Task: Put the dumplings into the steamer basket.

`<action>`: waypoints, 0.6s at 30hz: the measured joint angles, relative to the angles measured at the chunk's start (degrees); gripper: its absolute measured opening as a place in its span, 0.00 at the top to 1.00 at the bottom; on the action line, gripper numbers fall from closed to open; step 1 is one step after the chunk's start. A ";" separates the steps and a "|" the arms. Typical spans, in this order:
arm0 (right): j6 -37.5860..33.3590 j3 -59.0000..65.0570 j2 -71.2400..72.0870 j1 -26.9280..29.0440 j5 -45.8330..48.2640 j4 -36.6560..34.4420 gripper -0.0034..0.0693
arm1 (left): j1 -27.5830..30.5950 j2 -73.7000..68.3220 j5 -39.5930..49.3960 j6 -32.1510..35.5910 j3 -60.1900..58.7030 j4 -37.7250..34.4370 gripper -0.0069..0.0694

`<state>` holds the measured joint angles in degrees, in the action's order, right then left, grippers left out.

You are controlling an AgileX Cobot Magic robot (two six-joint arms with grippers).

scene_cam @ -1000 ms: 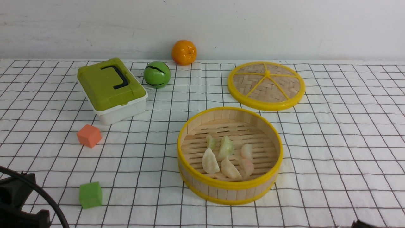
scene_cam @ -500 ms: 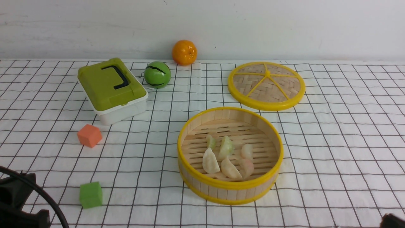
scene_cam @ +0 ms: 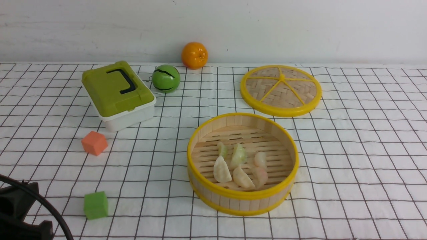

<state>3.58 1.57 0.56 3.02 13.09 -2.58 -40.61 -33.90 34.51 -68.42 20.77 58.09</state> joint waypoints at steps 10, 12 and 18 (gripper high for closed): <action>1.51 -0.44 0.00 0.10 8.86 0.36 0.97 | 0.00 0.00 0.00 0.00 0.00 0.05 0.81; 1.51 -0.46 0.00 0.10 8.86 0.36 0.97 | 0.00 0.00 0.00 0.00 0.00 0.05 0.80; 1.51 -0.46 0.00 0.10 8.88 0.36 0.96 | 0.00 0.00 0.00 0.00 0.00 0.05 0.80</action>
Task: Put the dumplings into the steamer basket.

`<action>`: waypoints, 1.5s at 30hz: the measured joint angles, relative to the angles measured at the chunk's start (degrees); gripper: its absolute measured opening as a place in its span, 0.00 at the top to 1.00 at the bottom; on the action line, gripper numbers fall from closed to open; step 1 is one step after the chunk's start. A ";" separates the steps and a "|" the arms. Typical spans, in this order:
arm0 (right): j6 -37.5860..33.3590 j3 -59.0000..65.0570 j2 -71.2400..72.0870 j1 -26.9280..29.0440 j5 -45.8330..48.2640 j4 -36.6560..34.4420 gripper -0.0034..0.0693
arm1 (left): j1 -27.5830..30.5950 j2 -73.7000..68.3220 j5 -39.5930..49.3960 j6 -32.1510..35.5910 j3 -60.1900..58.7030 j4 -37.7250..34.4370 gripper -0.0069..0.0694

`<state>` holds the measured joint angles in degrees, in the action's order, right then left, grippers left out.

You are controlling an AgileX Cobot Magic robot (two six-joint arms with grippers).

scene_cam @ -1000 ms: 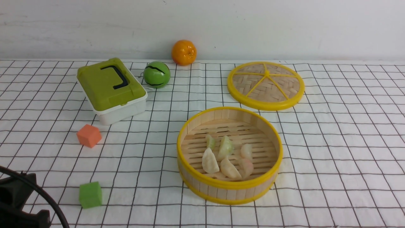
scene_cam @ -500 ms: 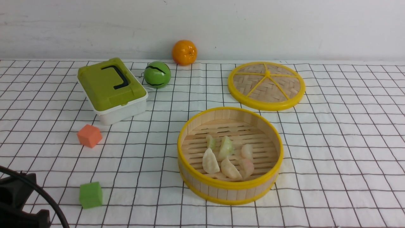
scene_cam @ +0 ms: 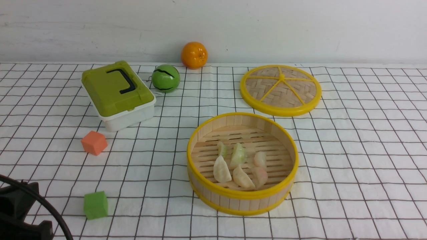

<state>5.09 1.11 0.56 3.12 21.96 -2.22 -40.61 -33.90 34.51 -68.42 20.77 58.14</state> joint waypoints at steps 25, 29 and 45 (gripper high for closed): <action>0.00 0.00 0.00 0.00 0.05 0.23 0.93 | 7.59 25.72 -7.39 -0.97 -5.79 0.25 0.77; 0.00 0.00 0.00 0.00 0.05 0.23 0.93 | 16.85 33.81 -10.70 13.97 -5.79 -6.95 0.78; 0.02 0.00 0.00 0.23 0.05 0.23 0.92 | 44.50 34.60 -28.33 54.39 -21.61 -53.03 0.82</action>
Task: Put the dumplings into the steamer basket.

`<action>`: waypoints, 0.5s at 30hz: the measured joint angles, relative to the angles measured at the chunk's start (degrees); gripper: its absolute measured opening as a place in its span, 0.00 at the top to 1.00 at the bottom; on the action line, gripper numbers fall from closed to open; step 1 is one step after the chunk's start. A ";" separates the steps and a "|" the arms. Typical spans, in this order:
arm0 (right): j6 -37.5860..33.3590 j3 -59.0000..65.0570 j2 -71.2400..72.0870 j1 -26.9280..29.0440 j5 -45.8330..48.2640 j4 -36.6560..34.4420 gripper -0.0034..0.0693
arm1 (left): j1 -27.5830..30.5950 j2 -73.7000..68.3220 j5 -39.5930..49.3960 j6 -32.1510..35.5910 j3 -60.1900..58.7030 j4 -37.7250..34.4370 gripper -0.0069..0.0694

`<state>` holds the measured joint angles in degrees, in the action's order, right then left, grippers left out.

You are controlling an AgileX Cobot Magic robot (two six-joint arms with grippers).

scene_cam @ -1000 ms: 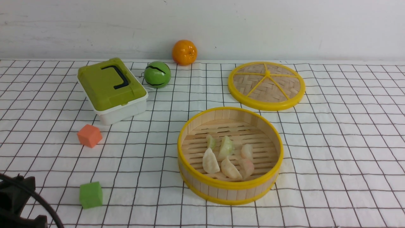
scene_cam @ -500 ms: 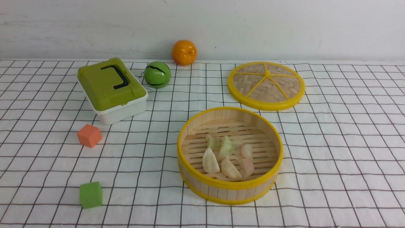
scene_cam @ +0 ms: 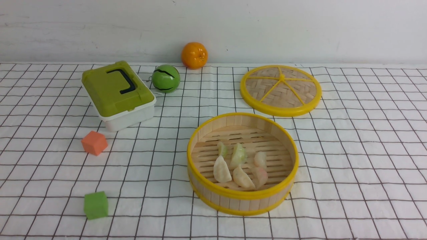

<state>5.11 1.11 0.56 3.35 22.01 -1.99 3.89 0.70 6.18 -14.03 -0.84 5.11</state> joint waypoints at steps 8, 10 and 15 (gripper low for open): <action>0.00 0.00 0.00 0.00 0.00 0.07 0.91 | -4.82 0.00 9.97 3.87 -0.84 -2.84 0.82; 0.00 0.00 0.00 0.00 0.00 0.07 0.90 | -5.60 0.00 12.89 3.96 -0.84 -4.76 0.82; 0.00 0.00 0.00 0.00 0.00 0.07 0.89 | -5.82 0.00 15.04 4.20 -0.84 -6.00 0.83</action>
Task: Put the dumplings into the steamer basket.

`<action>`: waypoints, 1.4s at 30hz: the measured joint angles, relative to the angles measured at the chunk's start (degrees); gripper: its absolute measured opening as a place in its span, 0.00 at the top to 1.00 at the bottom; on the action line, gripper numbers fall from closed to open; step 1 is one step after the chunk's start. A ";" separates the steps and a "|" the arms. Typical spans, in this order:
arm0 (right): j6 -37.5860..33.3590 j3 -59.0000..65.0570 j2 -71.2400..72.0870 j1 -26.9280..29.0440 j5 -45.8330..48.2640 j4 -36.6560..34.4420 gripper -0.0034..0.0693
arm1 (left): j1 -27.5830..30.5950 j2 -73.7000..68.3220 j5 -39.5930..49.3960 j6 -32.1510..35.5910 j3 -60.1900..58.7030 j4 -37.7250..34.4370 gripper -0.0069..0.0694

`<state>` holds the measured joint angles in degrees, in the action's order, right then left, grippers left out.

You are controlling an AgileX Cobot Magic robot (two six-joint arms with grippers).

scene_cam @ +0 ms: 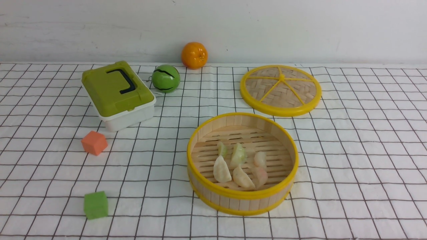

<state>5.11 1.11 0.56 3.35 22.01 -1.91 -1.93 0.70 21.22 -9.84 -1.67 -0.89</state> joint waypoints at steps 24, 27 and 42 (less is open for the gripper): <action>0.00 0.00 0.00 0.00 0.01 0.00 0.84 | 0.00 0.00 0.18 1.52 0.00 -0.42 0.92; 0.00 0.00 0.00 0.00 0.01 0.00 0.84 | 0.00 0.00 0.18 1.52 0.00 -0.42 0.92; 0.00 0.00 0.00 0.00 0.01 -0.05 0.81 | 0.00 0.00 0.18 1.52 0.00 -0.42 0.92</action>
<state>5.11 1.11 0.56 3.35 22.02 -1.97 -1.93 0.70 21.40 -8.32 -1.67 -1.31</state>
